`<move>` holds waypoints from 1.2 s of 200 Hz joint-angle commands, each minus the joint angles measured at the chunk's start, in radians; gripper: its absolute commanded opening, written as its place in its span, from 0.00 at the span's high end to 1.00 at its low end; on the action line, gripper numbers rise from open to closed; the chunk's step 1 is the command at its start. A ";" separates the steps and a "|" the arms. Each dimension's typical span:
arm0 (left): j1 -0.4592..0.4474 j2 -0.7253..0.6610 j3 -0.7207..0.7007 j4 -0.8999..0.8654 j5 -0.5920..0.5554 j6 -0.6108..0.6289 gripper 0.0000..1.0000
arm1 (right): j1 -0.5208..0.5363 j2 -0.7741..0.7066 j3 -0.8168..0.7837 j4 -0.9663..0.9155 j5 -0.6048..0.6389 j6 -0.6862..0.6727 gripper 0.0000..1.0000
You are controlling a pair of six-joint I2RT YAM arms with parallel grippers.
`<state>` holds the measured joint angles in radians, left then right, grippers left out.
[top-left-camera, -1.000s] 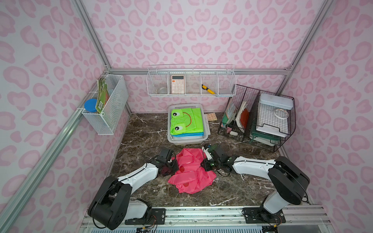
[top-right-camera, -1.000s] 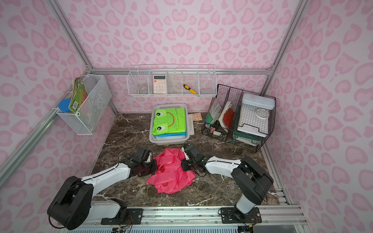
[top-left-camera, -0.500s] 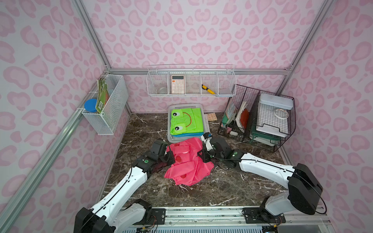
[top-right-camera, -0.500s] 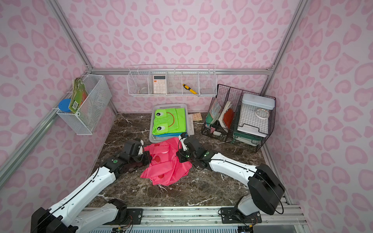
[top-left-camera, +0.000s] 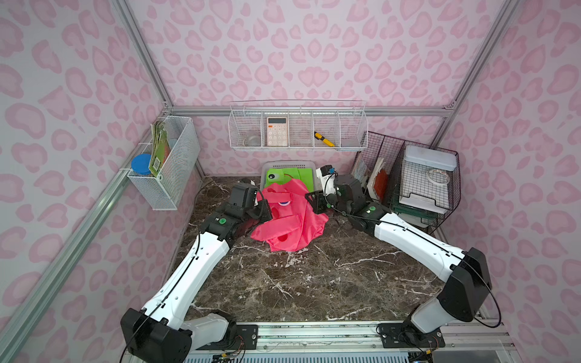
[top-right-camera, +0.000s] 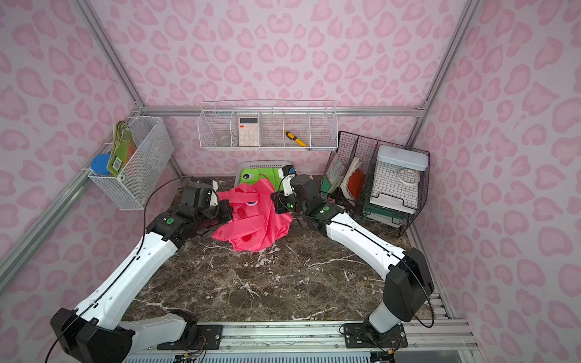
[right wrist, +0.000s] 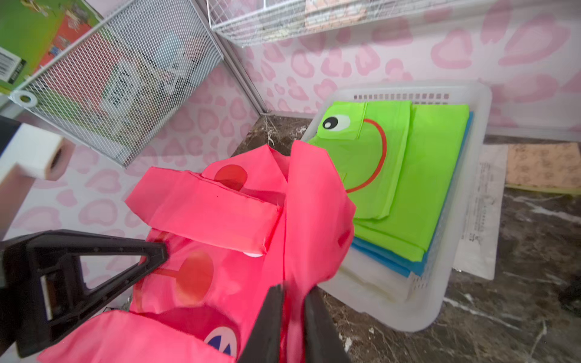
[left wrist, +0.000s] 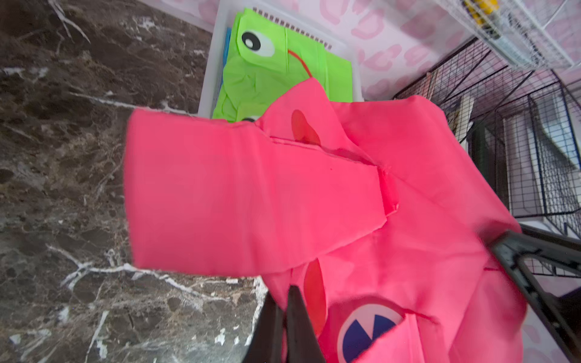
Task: Put the folded raincoat in the basket
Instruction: Pick up the raincoat from the center of the board, then place the raincoat in the basket.
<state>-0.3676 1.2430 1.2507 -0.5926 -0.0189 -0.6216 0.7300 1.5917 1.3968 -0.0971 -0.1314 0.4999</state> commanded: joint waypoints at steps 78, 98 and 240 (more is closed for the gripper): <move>0.093 0.255 0.165 0.192 0.062 0.085 1.00 | -0.098 0.168 0.081 0.126 -0.075 0.031 0.83; 0.109 0.338 0.231 0.215 0.088 0.088 1.00 | -0.120 0.236 0.138 0.144 -0.089 0.038 0.83; 0.199 0.813 0.597 0.228 0.141 0.154 1.00 | -0.182 0.629 0.519 0.022 -0.047 0.018 0.83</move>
<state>-0.1722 2.0087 1.8027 -0.3748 0.1188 -0.5091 0.5526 2.1883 1.8847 -0.0425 -0.2108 0.5304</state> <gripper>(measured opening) 0.075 0.165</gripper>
